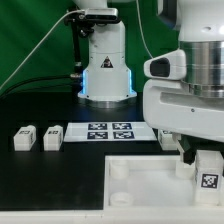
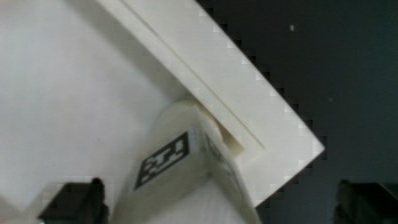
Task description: Assemble one leg
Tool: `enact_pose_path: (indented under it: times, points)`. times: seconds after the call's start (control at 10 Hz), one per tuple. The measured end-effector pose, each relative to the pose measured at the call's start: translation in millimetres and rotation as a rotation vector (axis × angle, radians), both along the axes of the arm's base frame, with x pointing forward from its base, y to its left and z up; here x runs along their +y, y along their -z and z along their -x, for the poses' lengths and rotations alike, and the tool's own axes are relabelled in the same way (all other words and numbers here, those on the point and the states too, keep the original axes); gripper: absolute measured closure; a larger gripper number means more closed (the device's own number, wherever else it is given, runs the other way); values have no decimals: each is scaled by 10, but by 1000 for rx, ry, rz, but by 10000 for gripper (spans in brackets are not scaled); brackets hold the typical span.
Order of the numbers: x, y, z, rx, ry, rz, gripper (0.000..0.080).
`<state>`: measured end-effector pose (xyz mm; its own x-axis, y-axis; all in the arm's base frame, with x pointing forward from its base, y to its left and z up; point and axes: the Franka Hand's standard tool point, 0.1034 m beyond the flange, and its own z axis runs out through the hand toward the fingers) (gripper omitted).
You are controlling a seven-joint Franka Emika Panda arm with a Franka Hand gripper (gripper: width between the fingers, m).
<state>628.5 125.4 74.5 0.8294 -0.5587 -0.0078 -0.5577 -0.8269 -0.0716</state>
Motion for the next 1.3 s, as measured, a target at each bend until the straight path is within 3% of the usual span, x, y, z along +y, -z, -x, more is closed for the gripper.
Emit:
enact_pose_path:
  times: [0.2,0.3,0.4,0.5,0.6,0.7,0.8,1.1,1.3]
  points:
    - [-58,-24,-30,-25,-397,18,151]
    - [-74,-110,-123,-42,-446,17,151]
    - [-70,-90,-112,-42,-414,18,151]
    - [-74,-86,-111,-41,-401,17,239]
    - [-75,-88,-112,-39,-358,15,433]
    - [-82,-86,-112,-38,-346,16,433]
    - [-93,-86,-114,-34,-287,14,508]
    - [-143,-76,-108,-11,47,5,507]
    - [-194,-72,-82,40,448,-27,507]
